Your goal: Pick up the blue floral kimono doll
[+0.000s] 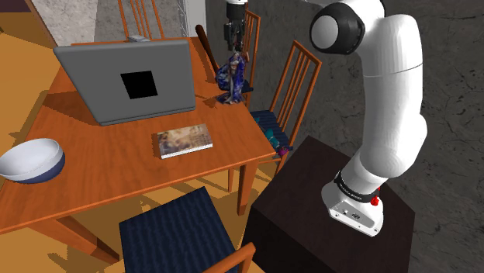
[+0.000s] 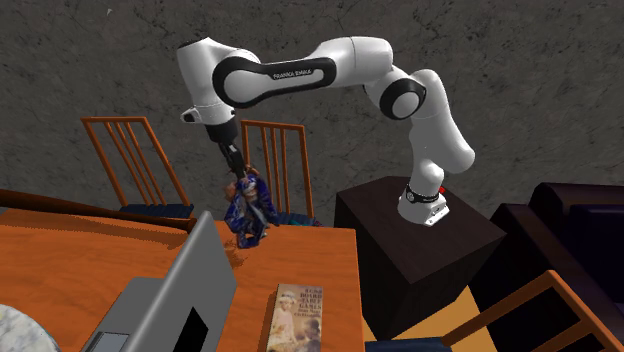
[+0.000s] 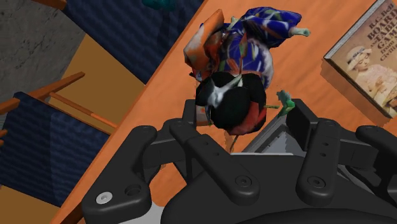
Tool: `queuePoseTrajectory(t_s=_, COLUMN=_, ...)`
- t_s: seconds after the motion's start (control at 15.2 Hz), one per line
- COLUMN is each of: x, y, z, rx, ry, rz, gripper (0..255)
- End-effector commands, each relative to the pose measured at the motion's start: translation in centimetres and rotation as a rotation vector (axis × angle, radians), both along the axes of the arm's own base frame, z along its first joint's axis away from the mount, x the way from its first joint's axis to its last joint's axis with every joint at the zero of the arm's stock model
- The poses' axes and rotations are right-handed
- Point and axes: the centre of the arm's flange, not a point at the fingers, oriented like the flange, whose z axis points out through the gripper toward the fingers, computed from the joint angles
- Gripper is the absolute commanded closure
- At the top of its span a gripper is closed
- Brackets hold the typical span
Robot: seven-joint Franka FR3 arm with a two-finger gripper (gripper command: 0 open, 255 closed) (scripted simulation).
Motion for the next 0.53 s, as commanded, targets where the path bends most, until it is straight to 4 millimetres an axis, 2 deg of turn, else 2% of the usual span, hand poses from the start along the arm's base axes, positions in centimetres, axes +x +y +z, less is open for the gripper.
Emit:
queuePoseTrajectory(t_s=0.0, x=0.0, y=0.0, z=1.1, rx=0.0, ry=-0.002, rz=0.0, gripper=255)
queuePoseTrajectory(t_s=0.33, x=0.0, y=0.0, z=3.8, rx=0.0, ry=-0.002, rz=0.0, gripper=255)
queuePoseTrajectory(t_s=0.46, x=0.0, y=0.0, z=3.9, rx=0.0, ry=-0.002, rz=0.0, gripper=255)
